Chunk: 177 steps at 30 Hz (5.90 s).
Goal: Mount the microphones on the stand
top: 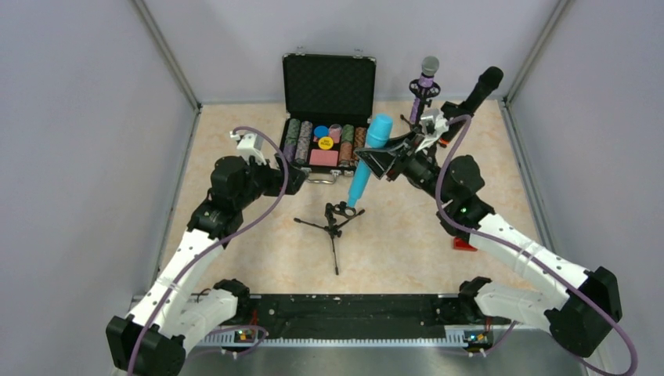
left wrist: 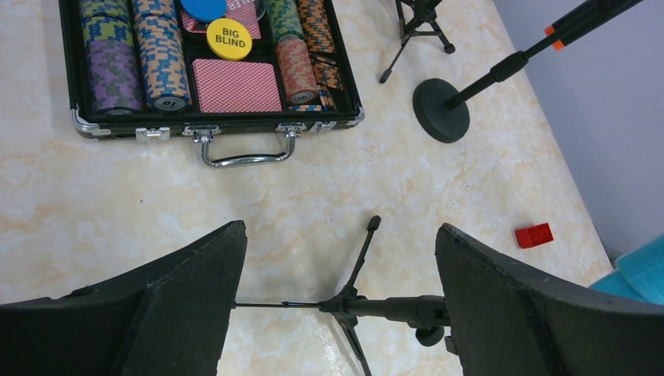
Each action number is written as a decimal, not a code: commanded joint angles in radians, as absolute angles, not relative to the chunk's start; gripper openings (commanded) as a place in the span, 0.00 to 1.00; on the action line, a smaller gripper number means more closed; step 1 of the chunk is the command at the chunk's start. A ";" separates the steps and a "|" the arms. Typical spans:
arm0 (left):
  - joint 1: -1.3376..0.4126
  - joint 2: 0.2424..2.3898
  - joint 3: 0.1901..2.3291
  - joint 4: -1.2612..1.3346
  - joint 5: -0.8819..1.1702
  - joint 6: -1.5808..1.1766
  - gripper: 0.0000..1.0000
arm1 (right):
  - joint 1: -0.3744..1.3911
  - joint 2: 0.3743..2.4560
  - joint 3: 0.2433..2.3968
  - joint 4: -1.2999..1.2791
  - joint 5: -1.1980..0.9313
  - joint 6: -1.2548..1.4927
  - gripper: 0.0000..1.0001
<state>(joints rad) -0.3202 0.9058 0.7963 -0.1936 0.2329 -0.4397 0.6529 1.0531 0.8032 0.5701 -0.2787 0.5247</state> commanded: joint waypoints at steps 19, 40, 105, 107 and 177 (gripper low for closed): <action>-0.316 0.943 0.812 -0.143 0.262 -0.494 0.93 | 0.928 1.040 0.821 0.537 0.093 0.127 0.00; -0.316 0.952 0.812 -0.143 0.273 -0.502 0.92 | 0.934 1.037 0.690 0.661 0.070 0.111 0.00; -0.316 0.879 0.769 -0.083 0.382 -0.442 0.87 | 0.943 1.240 0.345 1.120 -0.146 -0.040 0.00; -0.316 0.876 0.764 -0.073 0.418 -0.425 0.86 | 0.943 1.247 0.352 1.113 -0.133 -0.038 0.00; -0.316 0.887 0.692 -0.085 0.824 -0.037 0.88 | 0.943 0.811 0.250 0.828 -0.071 0.120 0.87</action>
<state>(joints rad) -0.3202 0.8799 0.7086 -0.1268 0.7483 -0.0933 0.9360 0.9031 0.2867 0.9585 -0.0975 0.0841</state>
